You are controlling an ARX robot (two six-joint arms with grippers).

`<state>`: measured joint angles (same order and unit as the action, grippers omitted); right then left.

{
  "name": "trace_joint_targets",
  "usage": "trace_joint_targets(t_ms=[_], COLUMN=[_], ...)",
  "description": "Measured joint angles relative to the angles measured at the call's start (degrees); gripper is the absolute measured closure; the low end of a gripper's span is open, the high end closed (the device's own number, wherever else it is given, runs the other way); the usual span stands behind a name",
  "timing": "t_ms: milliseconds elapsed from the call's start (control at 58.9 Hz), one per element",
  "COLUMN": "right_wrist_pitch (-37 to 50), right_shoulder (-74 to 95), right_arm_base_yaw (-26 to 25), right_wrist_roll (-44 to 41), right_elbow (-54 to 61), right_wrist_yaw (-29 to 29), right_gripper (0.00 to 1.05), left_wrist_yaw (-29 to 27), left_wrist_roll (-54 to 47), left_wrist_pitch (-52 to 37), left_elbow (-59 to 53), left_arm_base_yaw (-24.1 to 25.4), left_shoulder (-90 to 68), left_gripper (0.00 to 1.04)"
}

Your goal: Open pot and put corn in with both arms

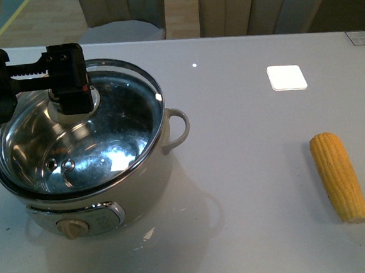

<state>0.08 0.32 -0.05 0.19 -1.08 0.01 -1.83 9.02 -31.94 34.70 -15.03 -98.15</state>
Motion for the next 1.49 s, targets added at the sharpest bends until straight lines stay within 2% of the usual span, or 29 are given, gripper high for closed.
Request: trace_joint_targets(t_ms=[746, 797, 1018, 1137, 1493], right_wrist_pitch=[0.0, 0.0, 0.0, 0.0, 0.0], right_shoulder=[0.0, 0.0, 0.0, 0.0, 0.0], right_arm_base_yaw=[0.0, 0.0, 0.0, 0.0, 0.0], right_wrist_roll=[0.0, 0.0, 0.0, 0.0, 0.0], right_elbow=[0.0, 0.0, 0.0, 0.0, 0.0], right_wrist_yaw=[0.0, 0.0, 0.0, 0.0, 0.0], right_gripper=[0.09, 0.09, 0.09, 0.09, 0.09], left_wrist_yaw=[-1.2, -1.2, -1.2, -1.4, -2.1], left_wrist_roll=[-6.7, -6.9, -7.3, -7.3, -7.6], left_wrist_pitch=[-5.7, -5.9, -6.4, -6.8, -5.2], left_elbow=[5.5, 5.6, 5.6, 5.6, 5.7], left_arm_base_yaw=[0.1, 0.1, -0.4, -0.4, -0.6], left_shoulder=[-12.4, -12.6, -12.8, -12.8, -11.8], left_gripper=[0.07, 0.10, 0.45, 0.60, 0.61])
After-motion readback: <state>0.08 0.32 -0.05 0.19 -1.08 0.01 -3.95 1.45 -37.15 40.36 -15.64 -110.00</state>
